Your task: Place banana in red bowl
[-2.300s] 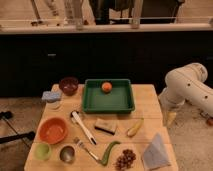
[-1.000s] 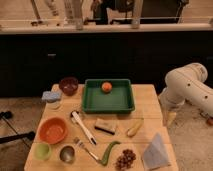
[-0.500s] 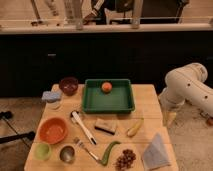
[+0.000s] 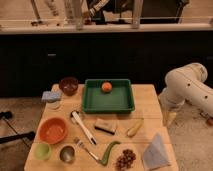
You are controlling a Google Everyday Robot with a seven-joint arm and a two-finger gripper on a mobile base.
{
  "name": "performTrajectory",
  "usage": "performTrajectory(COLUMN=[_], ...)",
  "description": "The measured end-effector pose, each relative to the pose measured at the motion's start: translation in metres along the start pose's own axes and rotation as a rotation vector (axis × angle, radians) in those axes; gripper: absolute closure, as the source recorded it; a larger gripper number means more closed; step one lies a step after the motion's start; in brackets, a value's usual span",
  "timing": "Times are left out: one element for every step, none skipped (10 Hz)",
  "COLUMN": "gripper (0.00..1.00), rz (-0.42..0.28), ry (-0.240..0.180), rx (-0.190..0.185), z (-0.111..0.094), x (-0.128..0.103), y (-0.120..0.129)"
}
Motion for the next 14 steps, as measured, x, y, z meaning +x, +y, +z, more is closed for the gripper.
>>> performTrajectory(gripper=[0.20,0.20,0.20,0.20,0.20,0.20,0.20,0.20,0.20,0.20,0.20,0.20,0.20,0.20], rz=[0.000,-0.022,-0.065,-0.139,-0.196,-0.237,-0.274,-0.302,-0.323,-0.331,-0.343,-0.365,-0.383,-0.407], ry=[0.000,-0.009,-0.025,-0.057,-0.091,-0.121,-0.143,-0.165,-0.189,-0.200,-0.207,-0.213,-0.216,-0.219], rx=[-0.001,-0.010,-0.020,-0.028,-0.033,-0.031,-0.020,-0.005,0.007,0.009,0.005,-0.009,-0.024,-0.043], z=[0.000,0.002,0.004,0.007,0.009,0.013,0.017,0.025,0.037,0.048,0.058,0.074,0.086,0.097], x=[0.000,-0.001,-0.007,-0.021,-0.031,-0.037,-0.041,-0.044,-0.049,-0.052,-0.058,-0.067,-0.073,-0.081], y=[0.000,-0.001,-0.002,-0.003,-0.002,-0.001,0.000,0.002,0.005,0.007,0.009,0.012,0.013,0.014])
